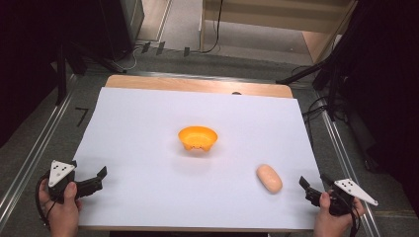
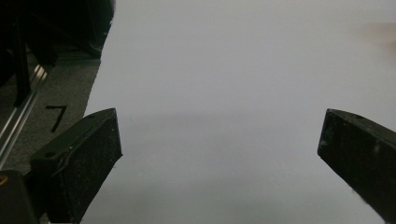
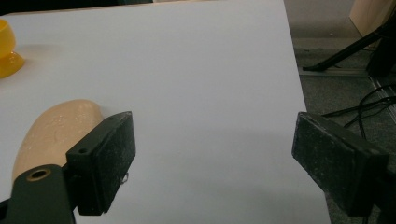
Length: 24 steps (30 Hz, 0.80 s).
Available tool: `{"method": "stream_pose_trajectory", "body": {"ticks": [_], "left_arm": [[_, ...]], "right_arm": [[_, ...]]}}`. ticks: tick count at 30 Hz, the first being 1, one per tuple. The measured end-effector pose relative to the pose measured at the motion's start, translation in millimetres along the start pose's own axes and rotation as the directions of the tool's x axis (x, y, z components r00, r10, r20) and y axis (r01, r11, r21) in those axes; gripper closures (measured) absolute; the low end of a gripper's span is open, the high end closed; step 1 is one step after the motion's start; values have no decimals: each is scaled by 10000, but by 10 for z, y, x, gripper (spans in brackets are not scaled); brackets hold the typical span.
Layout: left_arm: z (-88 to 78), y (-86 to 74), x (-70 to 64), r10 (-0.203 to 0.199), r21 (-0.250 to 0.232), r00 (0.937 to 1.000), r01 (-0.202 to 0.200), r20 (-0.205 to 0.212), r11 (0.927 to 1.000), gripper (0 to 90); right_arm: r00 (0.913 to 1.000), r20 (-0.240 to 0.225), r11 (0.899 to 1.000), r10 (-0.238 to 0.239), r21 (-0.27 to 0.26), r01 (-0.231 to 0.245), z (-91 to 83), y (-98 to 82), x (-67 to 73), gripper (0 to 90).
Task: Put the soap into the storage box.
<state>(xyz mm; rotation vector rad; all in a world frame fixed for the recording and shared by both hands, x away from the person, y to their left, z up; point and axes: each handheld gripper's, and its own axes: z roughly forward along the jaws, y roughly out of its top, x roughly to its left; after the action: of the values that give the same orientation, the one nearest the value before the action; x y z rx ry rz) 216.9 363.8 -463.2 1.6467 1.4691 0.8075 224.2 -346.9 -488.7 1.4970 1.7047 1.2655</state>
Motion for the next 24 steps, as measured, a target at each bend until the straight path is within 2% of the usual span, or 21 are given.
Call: {"method": "stream_pose_trajectory", "body": {"ticks": [8, 15, 16, 20, 24], "left_arm": [[-3, 0, 1, -15, 3, 10000, 15, 20, 10000, 0], [-3, 1, 5, -10, 14, 10000, 10, 47, 10000, 0], [-3, 1, 5, -8, 18, 10000, 8, 49, 10000, 0], [4, 1, 2, 11, 12, 10000, -11, 46, 10000, 0], [-2, 1, -2, 24, 12, 10000, -24, 12, 10000, 0]], "right_arm": [[9998, -43, 9998, -178, 86, 178, 8, 6, 15, 132], [9990, -93, 9967, -444, 676, 450, 42, 36, 52, 131], [9986, -134, 9944, -512, 920, 522, 55, 40, 59, 131], [9975, -378, 9915, -596, 1139, 635, 60, 49, 67, 131], [9929, -465, 9801, -1093, 1615, 1154, 49, 104, 117, 131]]}}
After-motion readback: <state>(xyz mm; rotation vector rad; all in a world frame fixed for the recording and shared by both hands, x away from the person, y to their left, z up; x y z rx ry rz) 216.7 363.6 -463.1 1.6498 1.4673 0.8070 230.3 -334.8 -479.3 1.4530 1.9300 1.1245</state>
